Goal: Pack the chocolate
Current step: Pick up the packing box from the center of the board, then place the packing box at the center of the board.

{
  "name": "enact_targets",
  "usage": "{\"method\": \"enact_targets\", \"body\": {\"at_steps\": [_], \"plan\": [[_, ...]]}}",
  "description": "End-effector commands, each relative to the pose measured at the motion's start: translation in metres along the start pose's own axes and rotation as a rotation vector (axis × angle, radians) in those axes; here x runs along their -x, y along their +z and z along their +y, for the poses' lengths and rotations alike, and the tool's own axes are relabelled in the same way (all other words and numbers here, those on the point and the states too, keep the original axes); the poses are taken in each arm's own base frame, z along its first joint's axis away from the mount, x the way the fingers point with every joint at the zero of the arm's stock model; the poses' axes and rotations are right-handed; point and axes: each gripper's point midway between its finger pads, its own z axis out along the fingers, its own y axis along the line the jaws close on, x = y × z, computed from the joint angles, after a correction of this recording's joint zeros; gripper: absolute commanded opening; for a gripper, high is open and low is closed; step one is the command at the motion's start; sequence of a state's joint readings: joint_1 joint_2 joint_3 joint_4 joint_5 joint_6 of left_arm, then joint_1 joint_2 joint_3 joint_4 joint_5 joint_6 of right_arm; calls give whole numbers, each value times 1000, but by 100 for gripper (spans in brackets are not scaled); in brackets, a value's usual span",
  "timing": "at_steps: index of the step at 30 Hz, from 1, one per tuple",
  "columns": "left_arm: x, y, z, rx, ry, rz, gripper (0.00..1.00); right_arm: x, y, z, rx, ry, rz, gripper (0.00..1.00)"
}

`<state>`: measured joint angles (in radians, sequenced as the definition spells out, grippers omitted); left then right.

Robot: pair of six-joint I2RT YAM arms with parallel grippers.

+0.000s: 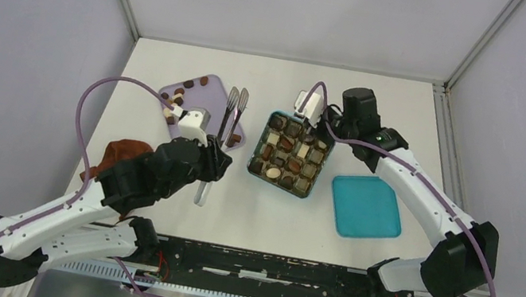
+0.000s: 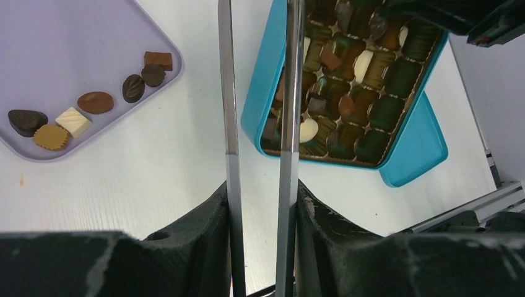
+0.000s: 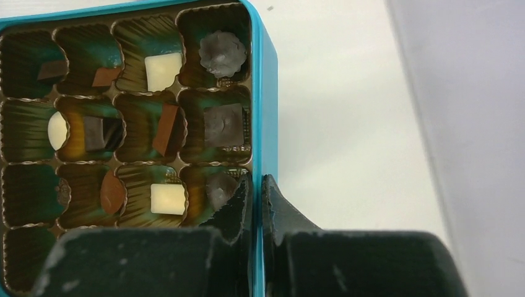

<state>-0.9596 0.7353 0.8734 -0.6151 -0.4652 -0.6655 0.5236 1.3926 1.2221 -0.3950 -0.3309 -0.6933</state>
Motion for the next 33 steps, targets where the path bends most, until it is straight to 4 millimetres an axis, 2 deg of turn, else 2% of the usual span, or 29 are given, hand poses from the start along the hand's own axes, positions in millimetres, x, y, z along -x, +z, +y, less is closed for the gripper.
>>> {"method": "enact_targets", "body": {"at_steps": [1,9,15,18,24,30,33], "plan": [[22,-2,-15,-34,-17,-41,41,-8,20,19,115,137,-94,0],[19,6,-19,-27,2,-20,41,-45,38,40,240,286,-84,0],[3,20,-4,56,22,55,41,-73,55,54,305,370,-32,0],[-4,29,7,84,12,106,41,-85,62,59,323,416,-9,0],[-20,46,47,142,-37,226,42,-105,71,66,344,470,38,4],[-40,53,87,223,-59,329,43,-115,74,70,358,496,59,15],[-43,57,103,260,-67,345,43,-117,75,70,366,501,63,20]]}}
